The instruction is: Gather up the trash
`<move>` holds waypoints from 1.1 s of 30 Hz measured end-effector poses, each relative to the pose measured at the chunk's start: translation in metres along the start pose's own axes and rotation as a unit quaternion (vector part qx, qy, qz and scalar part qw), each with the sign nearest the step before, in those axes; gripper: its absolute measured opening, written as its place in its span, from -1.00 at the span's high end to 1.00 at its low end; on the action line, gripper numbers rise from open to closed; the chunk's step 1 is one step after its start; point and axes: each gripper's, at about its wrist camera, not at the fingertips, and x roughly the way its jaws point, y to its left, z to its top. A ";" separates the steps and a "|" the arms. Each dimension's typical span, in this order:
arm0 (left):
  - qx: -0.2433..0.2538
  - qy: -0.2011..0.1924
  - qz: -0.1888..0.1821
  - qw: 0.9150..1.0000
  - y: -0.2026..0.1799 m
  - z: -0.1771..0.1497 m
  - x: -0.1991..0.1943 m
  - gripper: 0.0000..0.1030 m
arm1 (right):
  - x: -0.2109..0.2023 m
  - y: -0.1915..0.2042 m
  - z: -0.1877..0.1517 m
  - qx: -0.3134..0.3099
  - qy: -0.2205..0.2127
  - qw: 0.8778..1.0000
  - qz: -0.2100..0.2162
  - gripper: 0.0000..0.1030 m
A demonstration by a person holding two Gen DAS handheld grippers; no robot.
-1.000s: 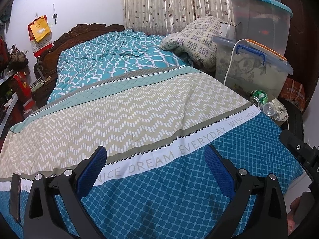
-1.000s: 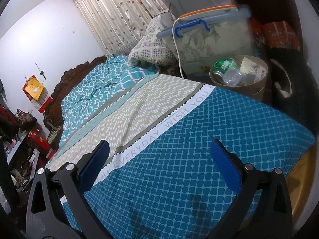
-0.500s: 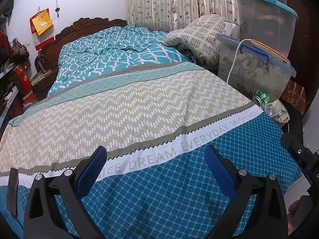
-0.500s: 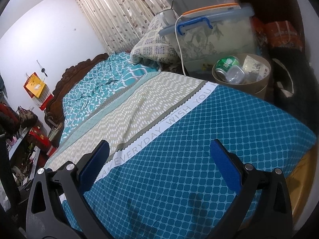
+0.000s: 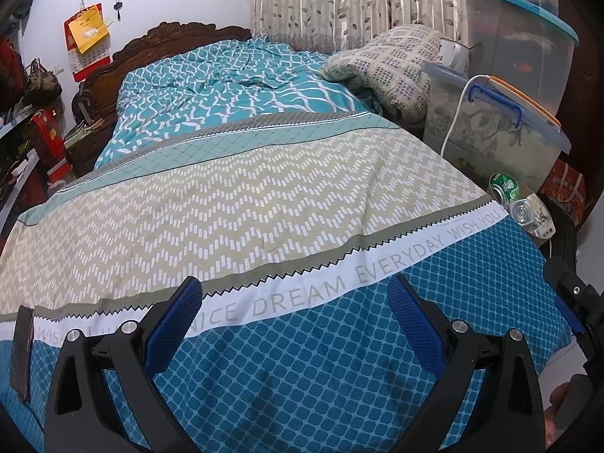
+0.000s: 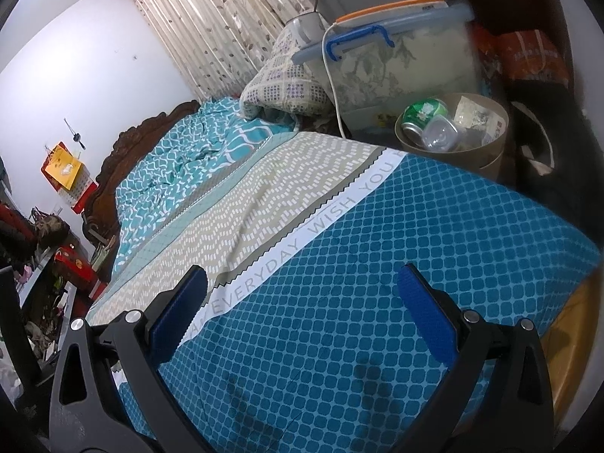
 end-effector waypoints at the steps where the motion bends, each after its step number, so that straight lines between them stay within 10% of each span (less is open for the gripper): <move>1: 0.000 0.001 0.001 1.000 0.000 0.000 0.000 -0.83 | 0.001 0.000 0.000 0.000 0.001 1.000 0.000 -0.93; 33: -0.022 -0.022 0.020 0.999 0.019 0.008 -0.013 -0.83 | 0.003 0.009 0.002 -0.009 0.003 1.000 0.005 -0.93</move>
